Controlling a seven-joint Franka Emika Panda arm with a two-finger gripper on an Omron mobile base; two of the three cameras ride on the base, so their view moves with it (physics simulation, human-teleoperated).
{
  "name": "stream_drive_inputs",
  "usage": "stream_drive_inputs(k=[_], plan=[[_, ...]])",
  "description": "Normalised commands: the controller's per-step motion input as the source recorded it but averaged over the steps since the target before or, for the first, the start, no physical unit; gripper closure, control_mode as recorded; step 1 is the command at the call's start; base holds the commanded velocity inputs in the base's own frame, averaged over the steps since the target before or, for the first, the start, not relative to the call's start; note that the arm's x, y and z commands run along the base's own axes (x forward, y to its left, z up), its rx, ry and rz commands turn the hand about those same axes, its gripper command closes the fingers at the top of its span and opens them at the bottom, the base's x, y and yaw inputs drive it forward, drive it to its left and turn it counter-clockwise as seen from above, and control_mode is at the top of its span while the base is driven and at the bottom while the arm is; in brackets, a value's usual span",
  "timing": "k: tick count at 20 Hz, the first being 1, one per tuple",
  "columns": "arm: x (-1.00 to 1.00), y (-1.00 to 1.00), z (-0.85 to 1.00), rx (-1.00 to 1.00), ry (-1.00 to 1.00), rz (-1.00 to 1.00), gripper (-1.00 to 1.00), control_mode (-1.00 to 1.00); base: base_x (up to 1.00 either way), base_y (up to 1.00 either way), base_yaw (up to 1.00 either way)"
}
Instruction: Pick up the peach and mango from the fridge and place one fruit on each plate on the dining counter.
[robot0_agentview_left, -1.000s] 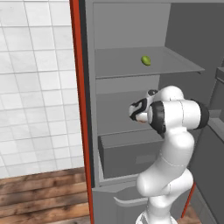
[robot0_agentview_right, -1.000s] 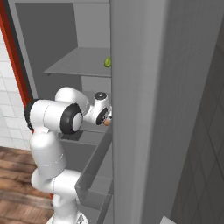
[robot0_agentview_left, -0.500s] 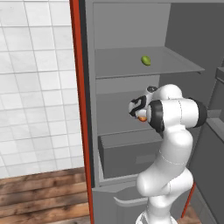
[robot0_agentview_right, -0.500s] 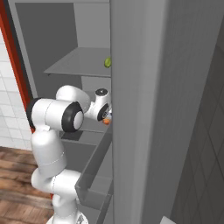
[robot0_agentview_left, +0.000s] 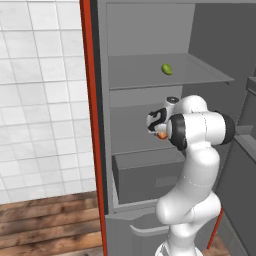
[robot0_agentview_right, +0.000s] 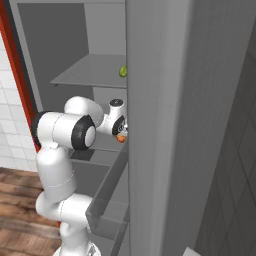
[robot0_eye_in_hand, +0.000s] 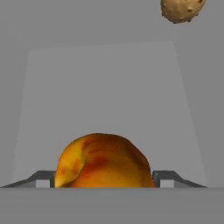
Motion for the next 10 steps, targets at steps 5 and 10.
stream_drive_inputs(k=[5, 10], plan=[[-0.35, 0.05, 0.02, 0.00, -0.06, 0.01, 1.00, -1.00, 0.00, 0.00, 0.00], [-0.69, 0.01, 0.72, 0.00, -0.14, 0.10, 1.00, -1.00, 0.00, 0.00, 0.00]])
